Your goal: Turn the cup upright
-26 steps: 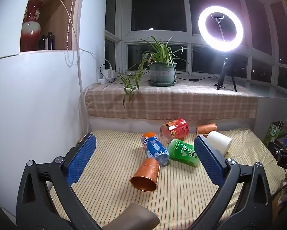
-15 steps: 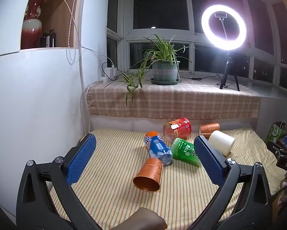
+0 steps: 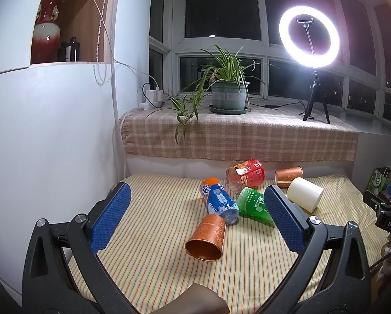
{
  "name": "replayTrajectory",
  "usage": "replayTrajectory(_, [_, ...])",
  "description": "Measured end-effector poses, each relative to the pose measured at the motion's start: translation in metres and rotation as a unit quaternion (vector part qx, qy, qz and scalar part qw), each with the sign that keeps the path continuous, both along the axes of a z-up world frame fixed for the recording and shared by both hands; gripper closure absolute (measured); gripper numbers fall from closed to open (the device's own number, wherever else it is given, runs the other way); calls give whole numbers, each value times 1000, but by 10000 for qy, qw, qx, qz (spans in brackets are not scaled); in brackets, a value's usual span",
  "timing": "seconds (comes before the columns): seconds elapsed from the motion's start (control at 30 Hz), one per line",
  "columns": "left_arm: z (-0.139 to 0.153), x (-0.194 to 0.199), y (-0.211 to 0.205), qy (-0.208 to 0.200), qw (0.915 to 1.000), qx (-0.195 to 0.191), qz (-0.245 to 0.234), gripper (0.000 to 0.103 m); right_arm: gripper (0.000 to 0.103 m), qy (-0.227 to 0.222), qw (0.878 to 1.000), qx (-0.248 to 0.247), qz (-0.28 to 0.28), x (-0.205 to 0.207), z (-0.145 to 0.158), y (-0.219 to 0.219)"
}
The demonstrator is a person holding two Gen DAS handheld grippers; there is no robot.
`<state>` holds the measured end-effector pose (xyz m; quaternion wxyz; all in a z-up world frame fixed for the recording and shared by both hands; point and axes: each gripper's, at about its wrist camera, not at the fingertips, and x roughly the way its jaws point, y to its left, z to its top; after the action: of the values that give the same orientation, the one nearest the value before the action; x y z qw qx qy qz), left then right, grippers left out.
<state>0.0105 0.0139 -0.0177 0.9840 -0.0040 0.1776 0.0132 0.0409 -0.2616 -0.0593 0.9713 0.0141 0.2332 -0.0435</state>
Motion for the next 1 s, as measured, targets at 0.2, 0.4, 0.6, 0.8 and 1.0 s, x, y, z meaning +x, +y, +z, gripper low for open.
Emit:
replayTrajectory(0.2, [-1, 1, -3, 29, 10000, 6, -8, 0, 1, 23, 10000, -5, -47, -1, -2, -2])
replayTrajectory(0.4, [-1, 1, -3, 22, 10000, 17, 3, 0, 1, 29, 10000, -4, -45, 0, -4, -4])
replayTrajectory(0.6, [1, 2, -1, 40, 10000, -6, -10, 0, 1, 59, 10000, 15, -43, 0, -4, -4])
replayTrajectory(0.8, [0, 3, -6, 41, 10000, 30, -39, 0, 1, 72, 10000, 25, -50, 2, -6, -5])
replayTrajectory(1.0, [1, 4, -10, 43, 10000, 44, -54, 0, 1, 73, 10000, 19, -52, 3, -6, -6])
